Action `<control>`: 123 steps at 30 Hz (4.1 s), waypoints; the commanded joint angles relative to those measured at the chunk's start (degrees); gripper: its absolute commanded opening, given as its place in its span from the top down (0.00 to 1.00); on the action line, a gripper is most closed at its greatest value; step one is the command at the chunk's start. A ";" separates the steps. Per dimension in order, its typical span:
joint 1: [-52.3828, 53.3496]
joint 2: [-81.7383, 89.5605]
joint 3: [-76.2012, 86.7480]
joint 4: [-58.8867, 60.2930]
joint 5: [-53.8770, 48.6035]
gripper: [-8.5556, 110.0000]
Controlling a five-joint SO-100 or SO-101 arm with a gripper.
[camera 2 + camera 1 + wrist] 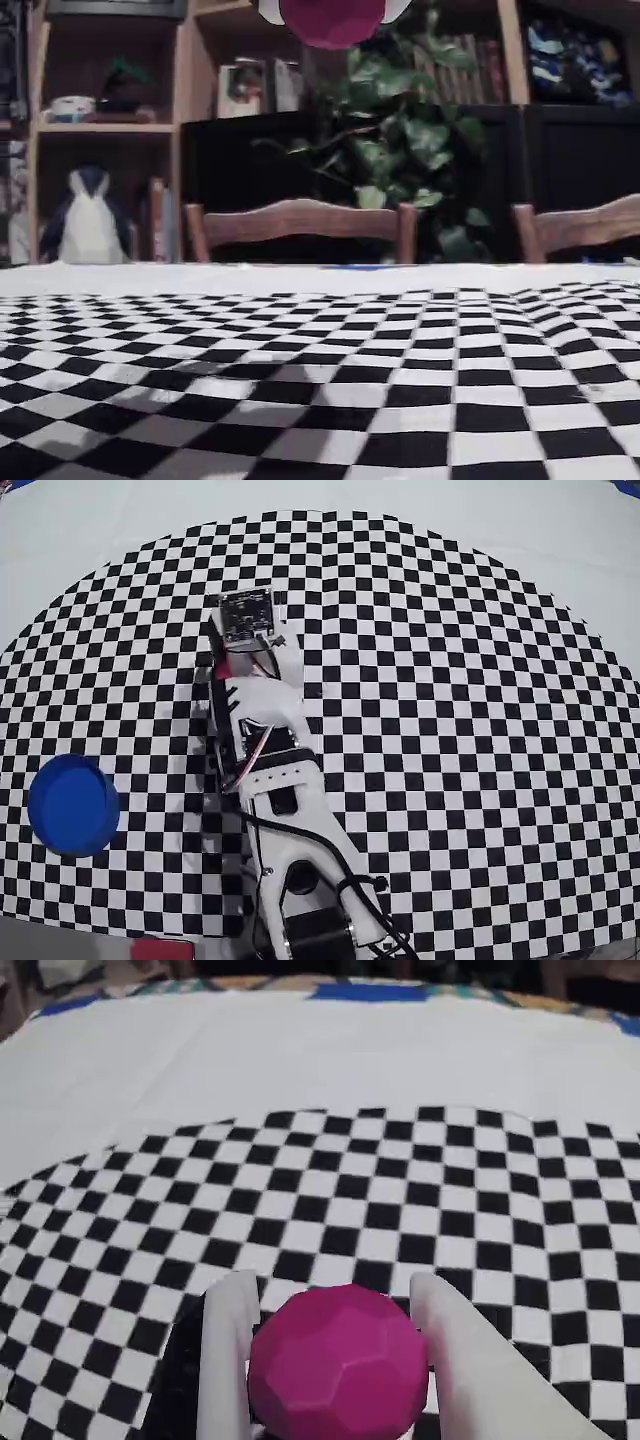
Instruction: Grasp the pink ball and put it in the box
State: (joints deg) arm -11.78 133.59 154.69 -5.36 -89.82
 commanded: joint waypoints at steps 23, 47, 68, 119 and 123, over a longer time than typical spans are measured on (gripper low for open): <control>-18.19 8.09 0.09 5.98 0.09 0.93; -34.28 7.47 0.35 5.89 0.09 0.93; -45.35 5.19 1.76 5.71 0.09 0.93; -52.56 -11.95 0.97 -2.64 0.00 0.93; -52.56 -13.71 0.79 -3.96 0.00 0.93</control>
State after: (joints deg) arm -63.98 120.50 156.71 -8.00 -89.82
